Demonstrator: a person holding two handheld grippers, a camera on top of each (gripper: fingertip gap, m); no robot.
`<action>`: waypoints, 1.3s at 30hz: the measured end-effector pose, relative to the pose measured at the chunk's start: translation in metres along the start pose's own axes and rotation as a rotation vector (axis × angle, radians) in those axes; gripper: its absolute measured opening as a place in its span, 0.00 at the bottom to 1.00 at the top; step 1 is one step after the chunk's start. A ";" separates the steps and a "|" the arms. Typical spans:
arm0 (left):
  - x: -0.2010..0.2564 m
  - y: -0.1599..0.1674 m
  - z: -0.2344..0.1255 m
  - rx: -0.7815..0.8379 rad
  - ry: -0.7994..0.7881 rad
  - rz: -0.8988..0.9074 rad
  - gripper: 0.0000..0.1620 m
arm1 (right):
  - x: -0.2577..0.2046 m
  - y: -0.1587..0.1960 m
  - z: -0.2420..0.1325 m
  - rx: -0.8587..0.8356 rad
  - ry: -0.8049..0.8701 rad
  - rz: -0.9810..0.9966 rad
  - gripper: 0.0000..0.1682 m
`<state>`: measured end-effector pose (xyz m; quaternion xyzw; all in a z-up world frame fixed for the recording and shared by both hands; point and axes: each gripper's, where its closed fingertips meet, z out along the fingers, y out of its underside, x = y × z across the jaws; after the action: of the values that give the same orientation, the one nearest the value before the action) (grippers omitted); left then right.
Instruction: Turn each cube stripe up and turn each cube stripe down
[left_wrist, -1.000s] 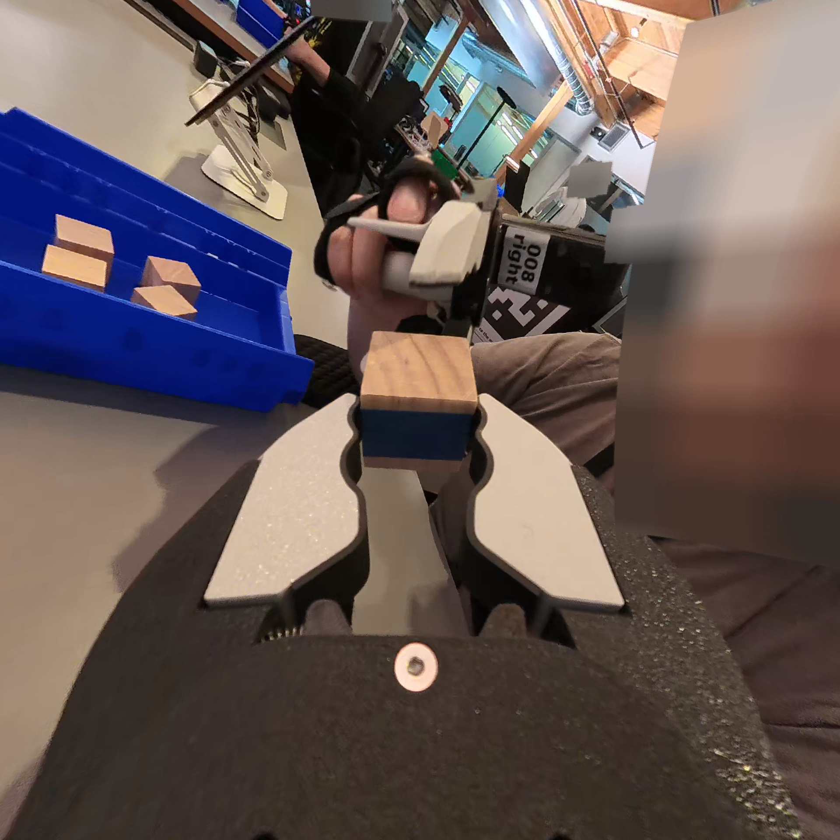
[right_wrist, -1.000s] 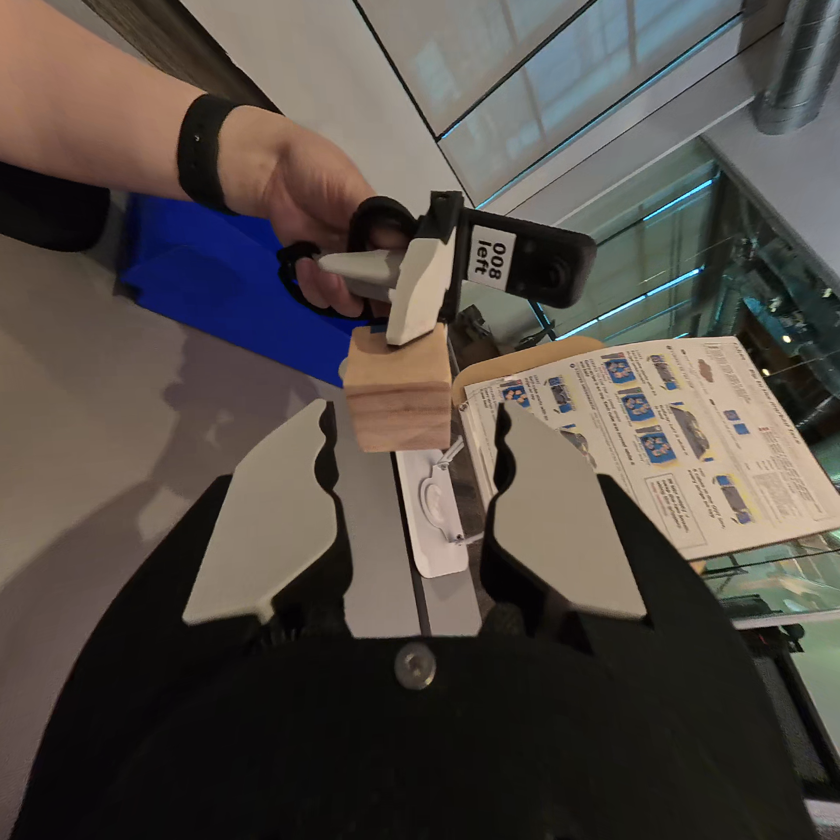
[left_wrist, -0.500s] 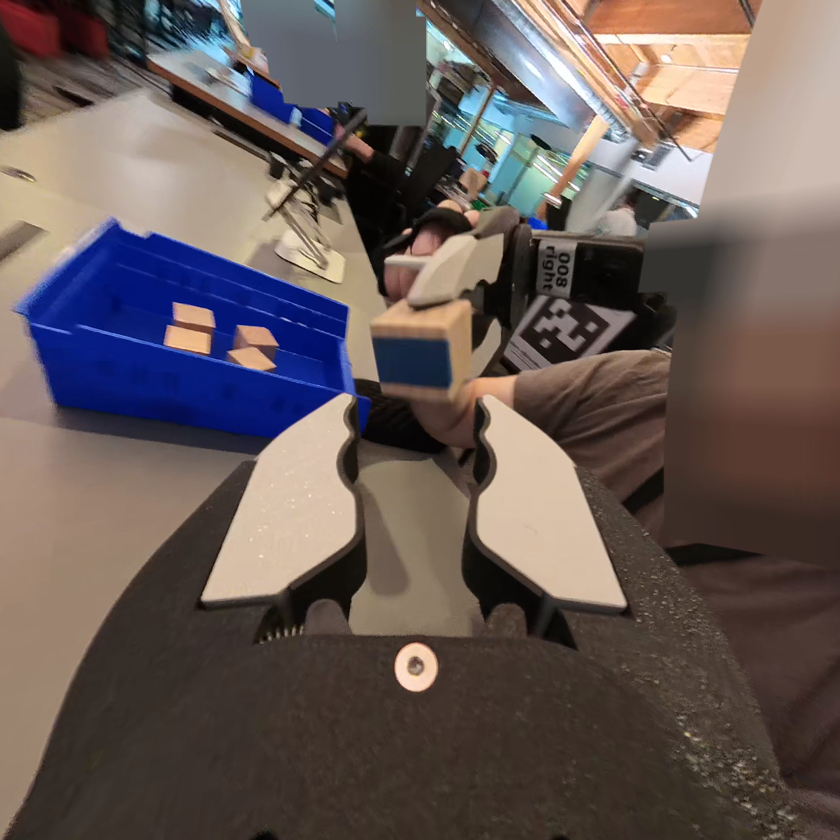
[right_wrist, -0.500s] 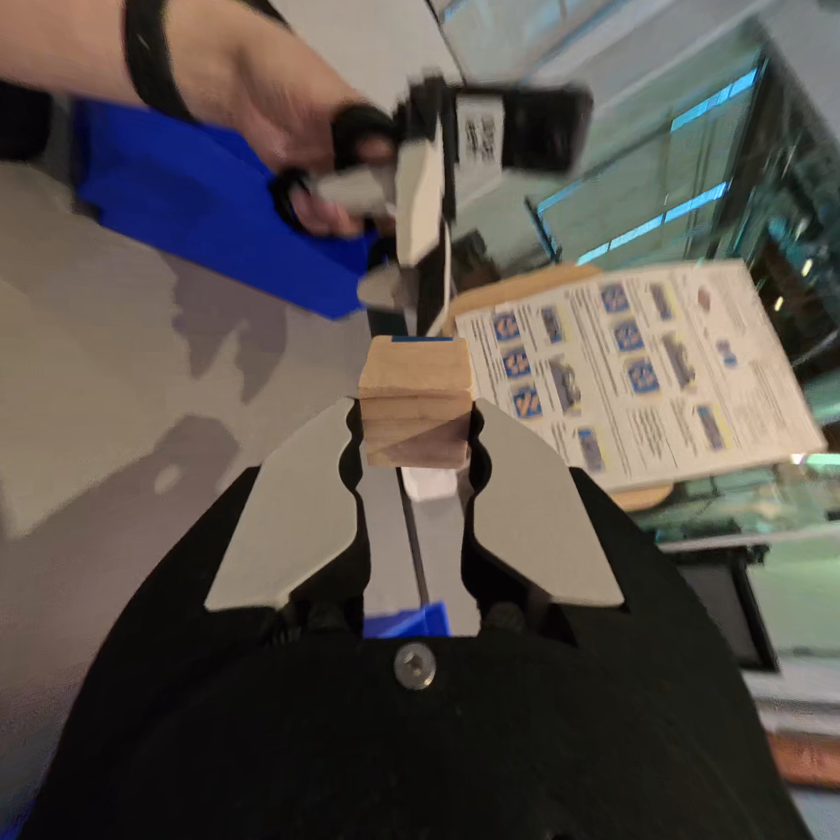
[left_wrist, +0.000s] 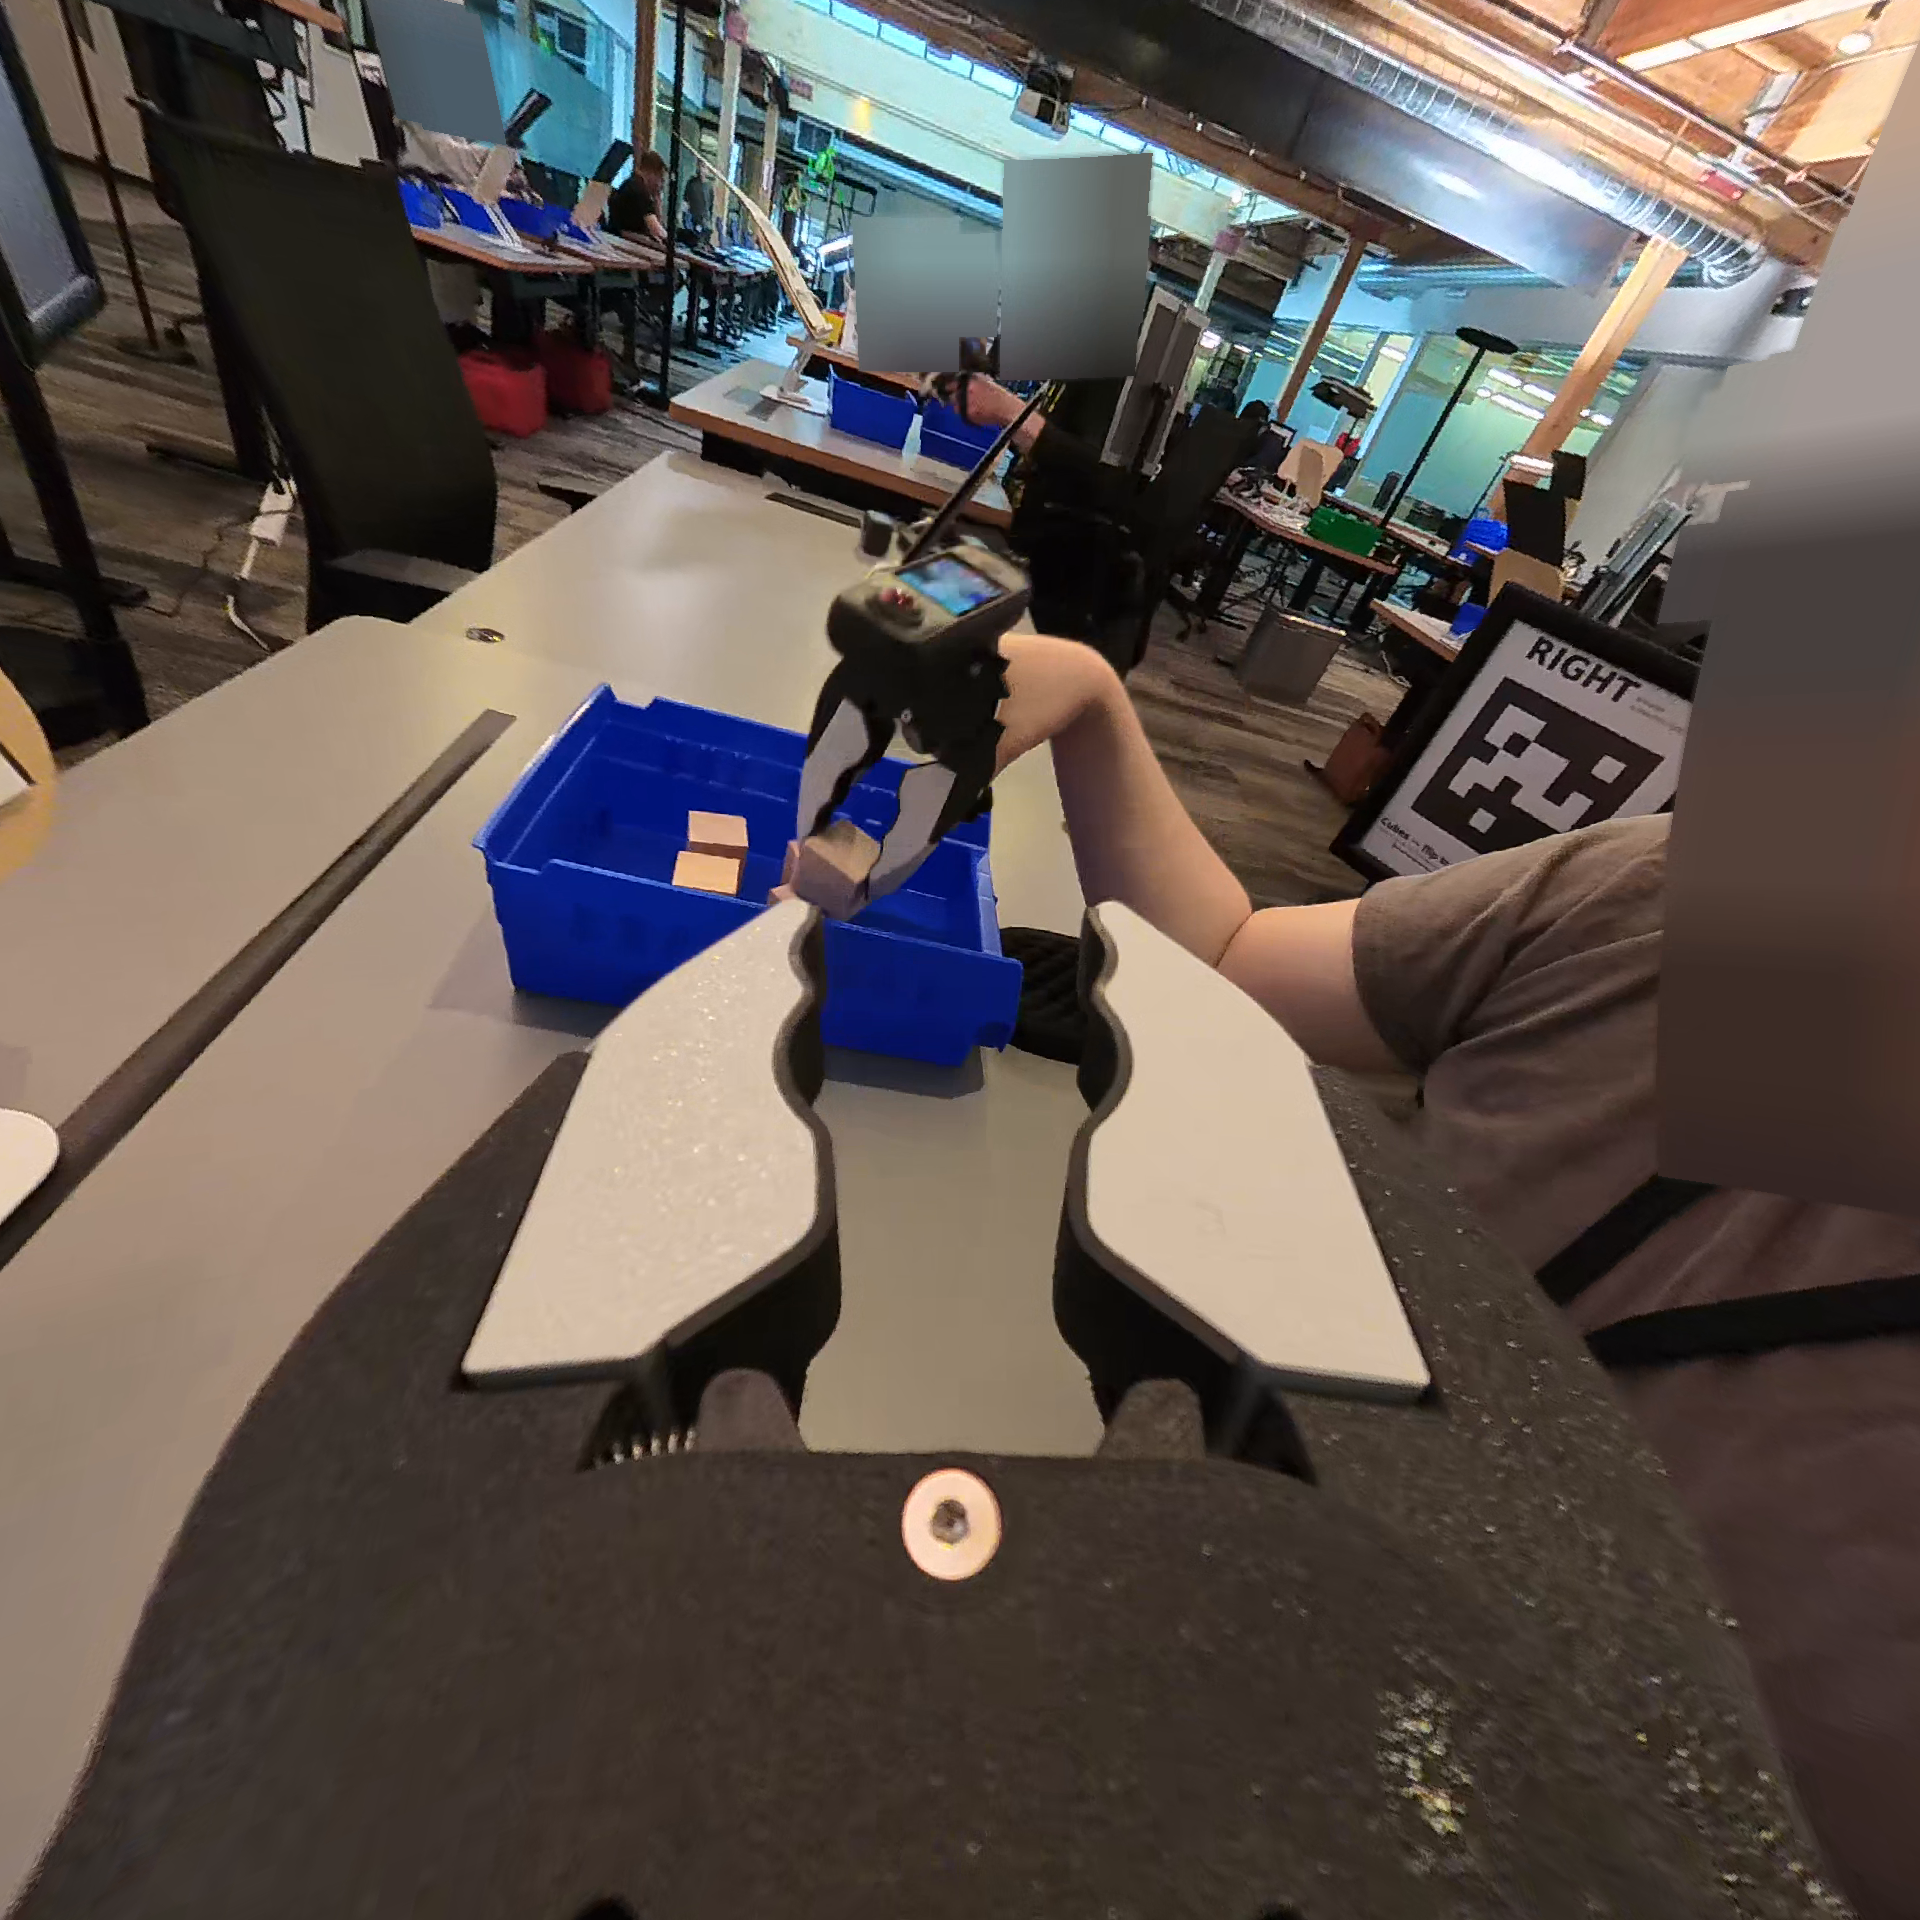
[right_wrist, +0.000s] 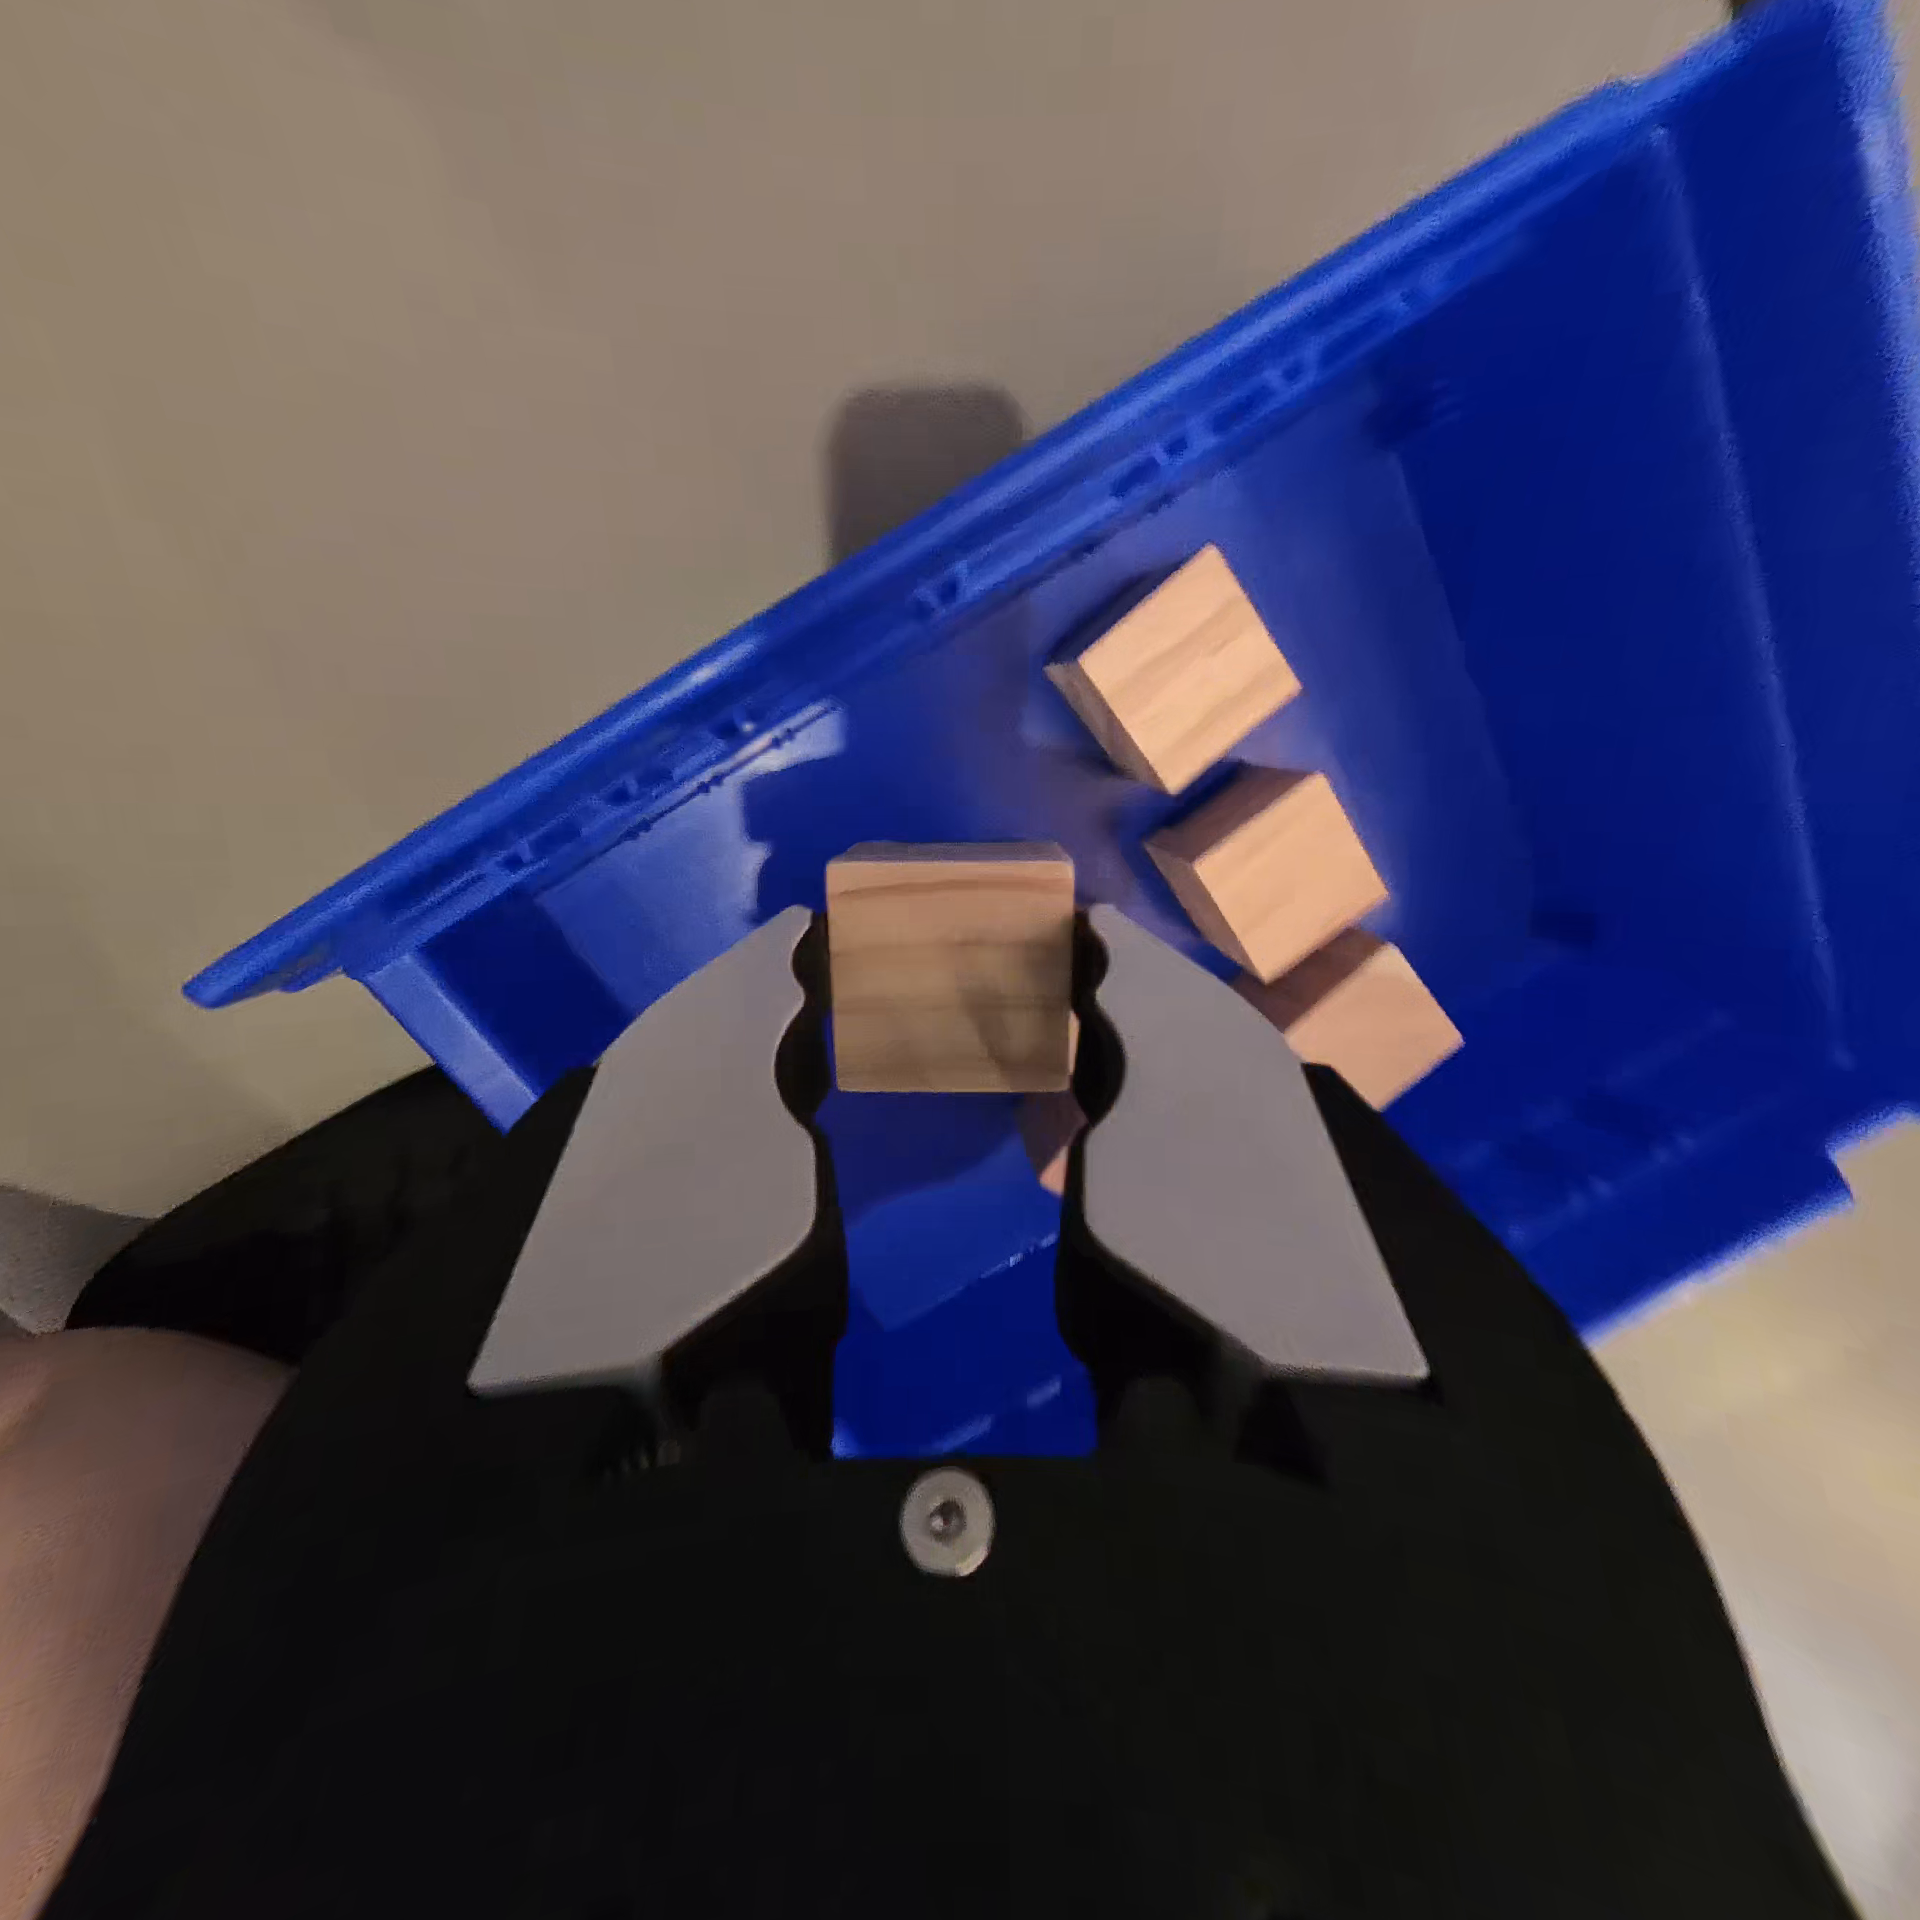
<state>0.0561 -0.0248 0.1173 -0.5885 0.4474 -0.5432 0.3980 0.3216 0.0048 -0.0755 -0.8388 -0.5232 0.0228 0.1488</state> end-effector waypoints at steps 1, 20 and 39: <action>0.001 0.000 -0.001 -0.003 -0.003 0.008 0.29 | -0.002 -0.004 0.006 0.009 -0.029 -0.024 0.27; 0.004 -0.017 -0.011 0.086 -0.104 0.172 0.28 | -0.001 0.010 0.069 -0.124 -0.153 -0.024 0.28; -0.046 0.009 -0.034 -0.110 -0.546 0.241 0.25 | 0.092 0.066 -0.037 -0.048 0.421 0.390 0.30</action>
<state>0.0207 0.0177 0.0989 -0.6761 0.4192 -0.2886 0.5328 0.4284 0.0509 -0.0472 -0.9130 -0.3101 -0.1362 0.2272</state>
